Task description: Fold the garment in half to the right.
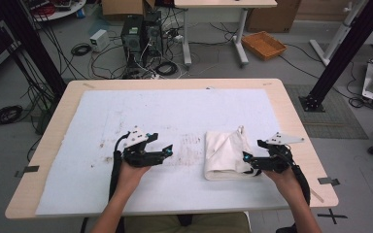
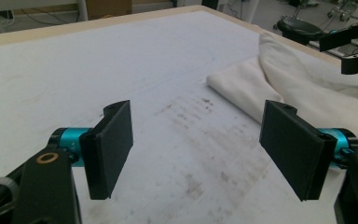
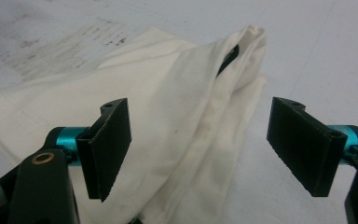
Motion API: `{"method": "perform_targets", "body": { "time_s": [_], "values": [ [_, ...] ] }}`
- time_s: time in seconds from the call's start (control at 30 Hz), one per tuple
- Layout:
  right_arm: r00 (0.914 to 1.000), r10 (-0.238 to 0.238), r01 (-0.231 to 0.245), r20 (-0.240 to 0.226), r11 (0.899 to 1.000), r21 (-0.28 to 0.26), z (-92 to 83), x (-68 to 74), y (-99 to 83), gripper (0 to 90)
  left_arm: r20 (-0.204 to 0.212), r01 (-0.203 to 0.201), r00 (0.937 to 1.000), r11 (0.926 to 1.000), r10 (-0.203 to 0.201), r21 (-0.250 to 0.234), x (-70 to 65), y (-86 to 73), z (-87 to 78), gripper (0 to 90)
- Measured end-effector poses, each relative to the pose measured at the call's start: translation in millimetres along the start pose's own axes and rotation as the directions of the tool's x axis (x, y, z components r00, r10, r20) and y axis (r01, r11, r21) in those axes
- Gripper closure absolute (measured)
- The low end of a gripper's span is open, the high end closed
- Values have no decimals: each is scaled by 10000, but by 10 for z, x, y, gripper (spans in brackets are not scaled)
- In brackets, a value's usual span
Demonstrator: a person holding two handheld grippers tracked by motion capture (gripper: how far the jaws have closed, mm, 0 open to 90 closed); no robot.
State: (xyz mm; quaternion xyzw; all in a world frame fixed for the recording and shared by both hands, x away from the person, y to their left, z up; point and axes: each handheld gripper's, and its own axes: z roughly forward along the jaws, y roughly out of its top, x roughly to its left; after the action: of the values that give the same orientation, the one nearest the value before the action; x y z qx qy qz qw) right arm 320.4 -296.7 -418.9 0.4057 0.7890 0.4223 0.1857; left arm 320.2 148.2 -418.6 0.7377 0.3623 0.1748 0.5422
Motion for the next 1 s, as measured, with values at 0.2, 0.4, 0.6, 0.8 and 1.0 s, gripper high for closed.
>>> {"method": "perform_targets", "body": {
  "time_s": [0.2, 0.4, 0.6, 0.8, 1.0],
  "values": [
    [9989, 385, -394, 278, 9986, 340, -15, 25, -5, 389, -277, 136, 9995, 9998, -139, -128, 162, -144, -239, 257],
    [9977, 668, -642, -144, 9884, 1374, 32, 95, -68, 580, -363, 365, 9986, 9989, -377, -309, 244, -199, -340, 257],
    [9994, 338, -326, -23, 9765, 2131, 100, 148, -115, 825, -499, 453, 9977, 9988, -462, -185, 262, -252, -351, 257],
    [9995, -135, 84, 295, 9861, 1660, -84, 132, -54, 865, -531, 479, 9974, 9987, -486, -142, 263, -259, -335, 257],
    [9963, 45, -213, 854, 9804, 1959, -193, 24, -104, 850, -547, 509, 9972, 9986, -517, -158, 263, -258, -336, 257]
  ]
}}
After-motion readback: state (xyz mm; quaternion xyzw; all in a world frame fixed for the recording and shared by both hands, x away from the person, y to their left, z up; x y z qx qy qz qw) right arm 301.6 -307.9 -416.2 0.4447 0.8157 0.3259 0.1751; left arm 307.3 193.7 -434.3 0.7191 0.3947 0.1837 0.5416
